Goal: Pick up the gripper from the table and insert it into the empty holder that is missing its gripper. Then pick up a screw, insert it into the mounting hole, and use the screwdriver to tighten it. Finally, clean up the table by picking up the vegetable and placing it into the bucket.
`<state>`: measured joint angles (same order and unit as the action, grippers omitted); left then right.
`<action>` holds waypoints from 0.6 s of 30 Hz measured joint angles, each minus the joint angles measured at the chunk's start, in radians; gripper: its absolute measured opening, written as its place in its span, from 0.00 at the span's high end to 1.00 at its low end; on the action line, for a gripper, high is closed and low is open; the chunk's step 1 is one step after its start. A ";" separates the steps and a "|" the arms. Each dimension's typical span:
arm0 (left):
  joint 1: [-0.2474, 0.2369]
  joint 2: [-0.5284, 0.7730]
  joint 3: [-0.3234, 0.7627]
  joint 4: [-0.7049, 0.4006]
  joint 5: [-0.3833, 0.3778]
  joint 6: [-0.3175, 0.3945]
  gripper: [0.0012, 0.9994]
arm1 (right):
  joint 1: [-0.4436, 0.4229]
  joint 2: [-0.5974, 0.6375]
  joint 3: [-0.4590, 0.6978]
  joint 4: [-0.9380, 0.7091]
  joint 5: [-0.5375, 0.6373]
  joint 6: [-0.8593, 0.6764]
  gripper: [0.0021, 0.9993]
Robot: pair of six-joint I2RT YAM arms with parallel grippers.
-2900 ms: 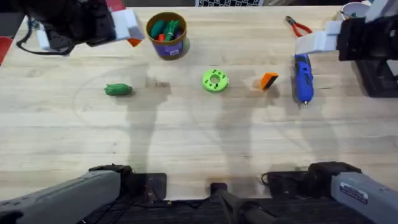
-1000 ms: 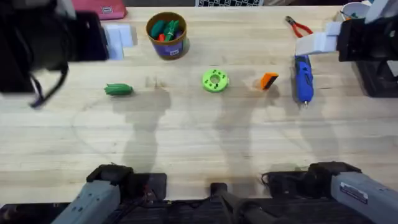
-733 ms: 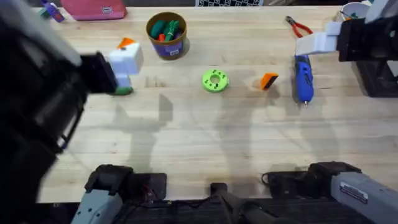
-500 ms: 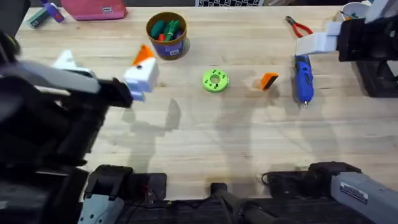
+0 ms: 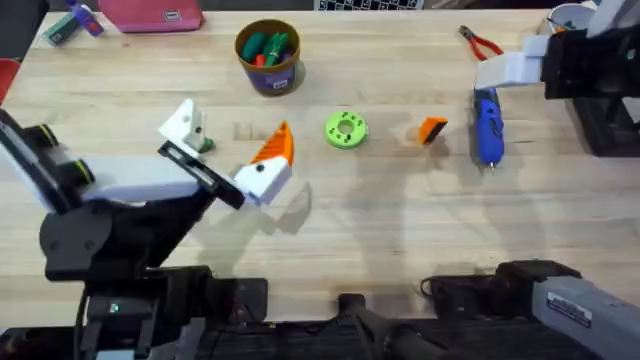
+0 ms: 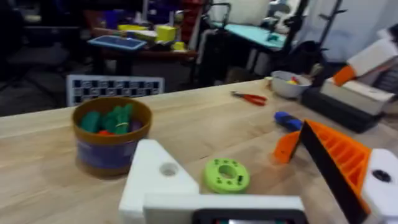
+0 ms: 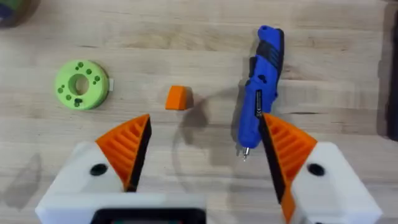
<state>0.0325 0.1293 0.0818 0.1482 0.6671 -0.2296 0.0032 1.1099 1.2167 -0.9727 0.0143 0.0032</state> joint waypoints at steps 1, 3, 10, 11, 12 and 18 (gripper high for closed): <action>0.004 -0.019 -0.006 0.000 0.026 -0.015 0.01 | 0.000 0.000 0.000 0.000 0.000 0.000 0.01; 0.004 -0.058 -0.018 -0.003 0.074 -0.037 0.01 | 0.000 0.000 0.000 0.000 0.000 0.000 0.01; -0.005 -0.125 -0.067 -0.065 0.215 -0.067 0.01 | 0.000 0.000 0.000 0.000 0.000 0.000 0.01; -0.008 -0.125 -0.068 -0.085 0.229 -0.067 0.01 | 0.000 0.000 0.000 0.000 0.000 0.000 0.01; -0.013 -0.125 -0.069 -0.108 0.244 -0.070 0.01 | 0.000 0.000 0.000 0.000 0.000 0.000 0.01; -0.024 -0.123 -0.069 -0.246 0.308 -0.042 0.01 | 0.000 0.000 0.000 0.000 0.000 0.000 0.01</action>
<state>0.0090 0.0059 0.0124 -0.0978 0.9748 -0.2712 0.0032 1.1099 1.2167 -0.9729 0.0143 0.0032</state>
